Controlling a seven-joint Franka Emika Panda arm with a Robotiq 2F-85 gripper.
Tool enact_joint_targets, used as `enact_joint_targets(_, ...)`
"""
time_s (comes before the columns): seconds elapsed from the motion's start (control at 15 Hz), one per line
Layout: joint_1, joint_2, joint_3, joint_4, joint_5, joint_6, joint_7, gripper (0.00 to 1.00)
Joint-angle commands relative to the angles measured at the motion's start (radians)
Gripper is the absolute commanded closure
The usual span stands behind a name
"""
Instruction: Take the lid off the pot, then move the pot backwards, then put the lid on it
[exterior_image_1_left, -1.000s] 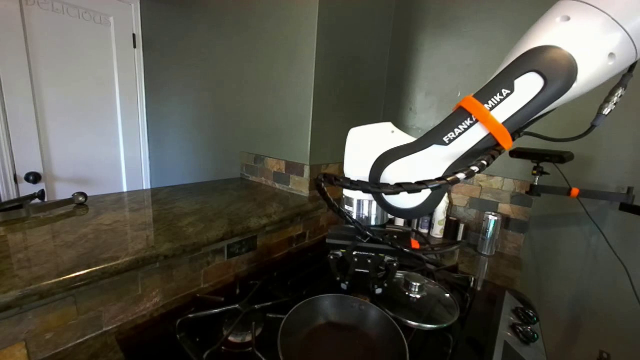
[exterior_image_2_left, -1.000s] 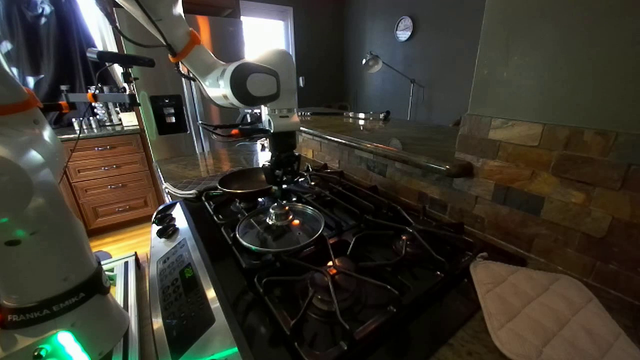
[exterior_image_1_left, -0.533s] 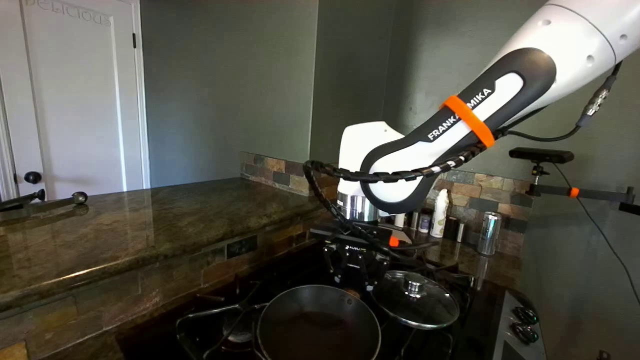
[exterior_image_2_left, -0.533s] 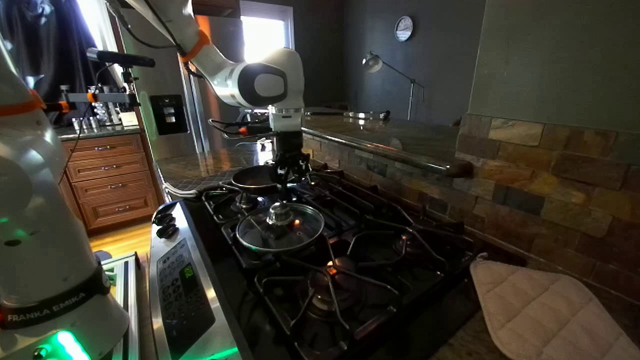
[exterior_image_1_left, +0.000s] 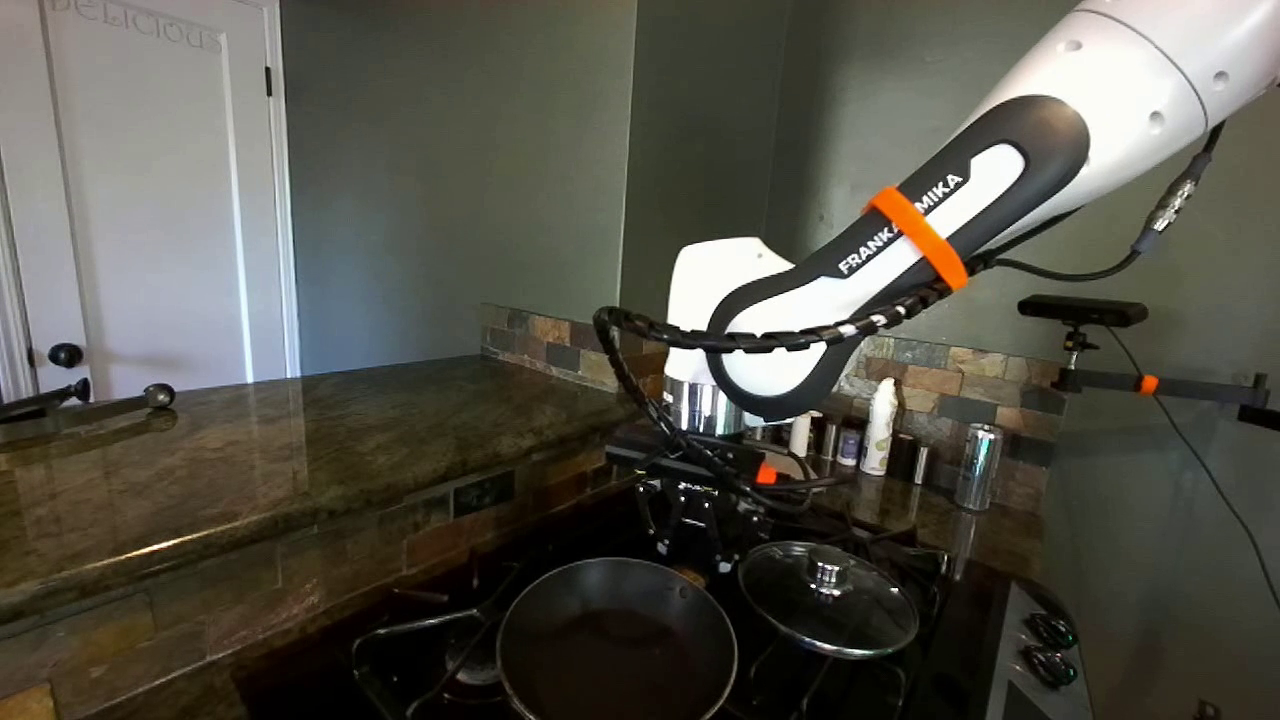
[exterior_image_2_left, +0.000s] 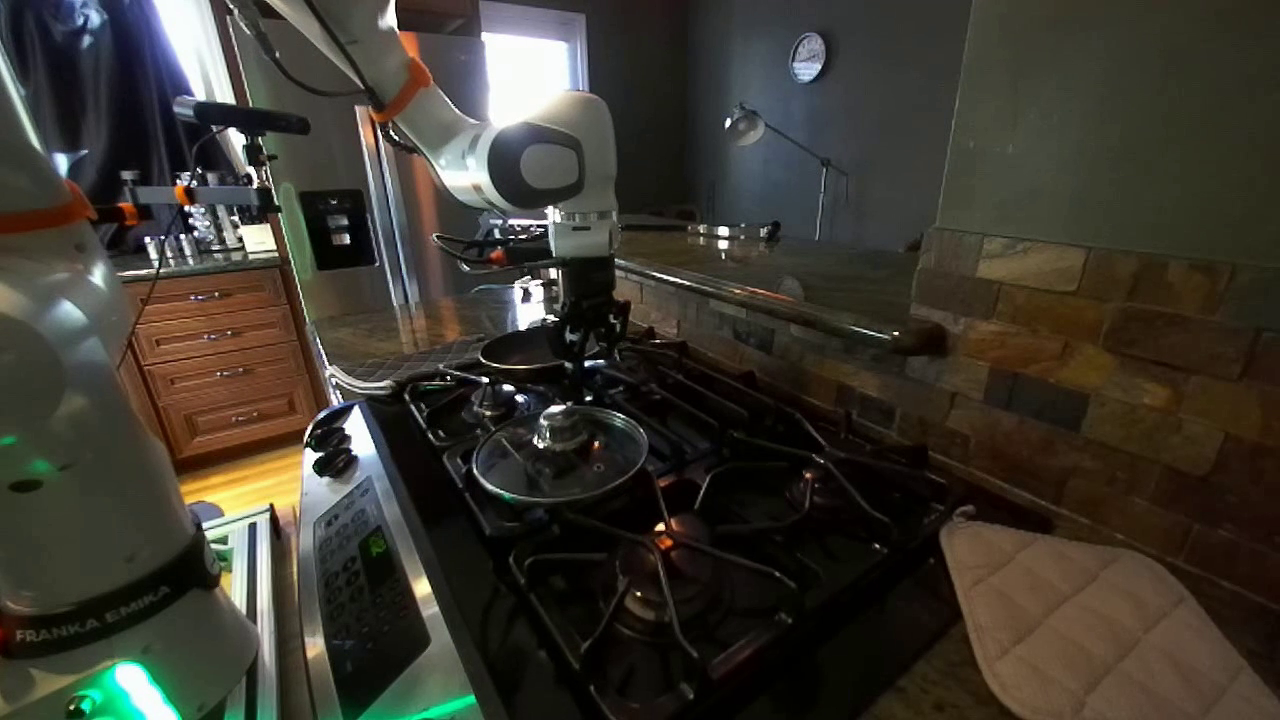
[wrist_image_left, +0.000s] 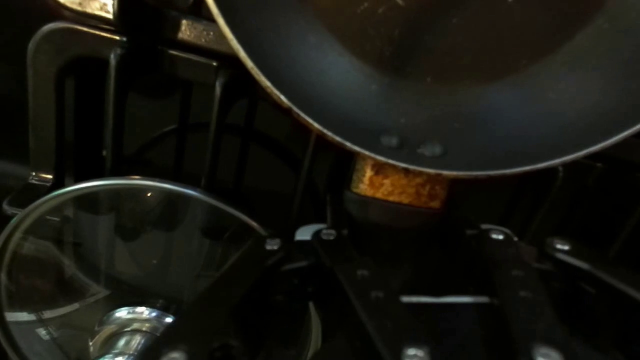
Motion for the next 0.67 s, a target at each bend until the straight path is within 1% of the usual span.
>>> enact_joint_targets(0.0,0.012,0.0,-0.012,0.001,0.0,-0.003,-0.001,0.52)
enact_joint_targets(0.07,0.012,0.0,-0.012,0.001,0.0,-0.003,-0.001,0.77)
enact_joint_targets(0.2,0.01,0.015,-0.019,0.022,0.053,-0.001,-0.021,0.77)
enact_joint_targets(0.33,0.009,0.038,-0.025,0.052,0.086,-0.009,-0.013,0.77)
enact_joint_targets(0.6,0.013,0.091,-0.032,0.114,0.098,-0.011,0.025,0.77)
